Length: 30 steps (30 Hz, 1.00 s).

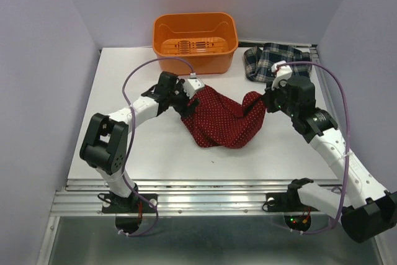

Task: Fold and stack the skirts
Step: Move the skirt to the center of the board

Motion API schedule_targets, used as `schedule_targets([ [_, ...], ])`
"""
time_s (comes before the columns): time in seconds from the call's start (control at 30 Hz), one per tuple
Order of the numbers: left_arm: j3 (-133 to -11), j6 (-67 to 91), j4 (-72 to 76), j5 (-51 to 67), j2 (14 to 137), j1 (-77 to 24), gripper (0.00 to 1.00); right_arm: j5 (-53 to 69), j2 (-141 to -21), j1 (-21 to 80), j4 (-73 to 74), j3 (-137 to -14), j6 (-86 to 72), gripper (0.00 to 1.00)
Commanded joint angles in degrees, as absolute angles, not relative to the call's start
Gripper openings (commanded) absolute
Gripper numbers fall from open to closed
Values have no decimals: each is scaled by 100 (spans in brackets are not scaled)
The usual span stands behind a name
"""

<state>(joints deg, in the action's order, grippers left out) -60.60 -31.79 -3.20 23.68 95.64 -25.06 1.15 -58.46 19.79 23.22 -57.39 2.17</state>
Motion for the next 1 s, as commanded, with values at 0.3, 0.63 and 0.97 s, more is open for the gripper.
schedule_targets([
  [0.3,-7795,-2215,-307,2074,11205,-2435,72,475,-5766,1942,2601,-6135,79,1],
  [0.63,-7323,-2347,-1064,2004,10804,-2417,1,1160,-5265,1942,3066,-6372,53,1],
  [0.97,-5617,-2259,-1353,2733,6629,-2312,0,880,-4219,1942,3771,-6899,-413,1],
])
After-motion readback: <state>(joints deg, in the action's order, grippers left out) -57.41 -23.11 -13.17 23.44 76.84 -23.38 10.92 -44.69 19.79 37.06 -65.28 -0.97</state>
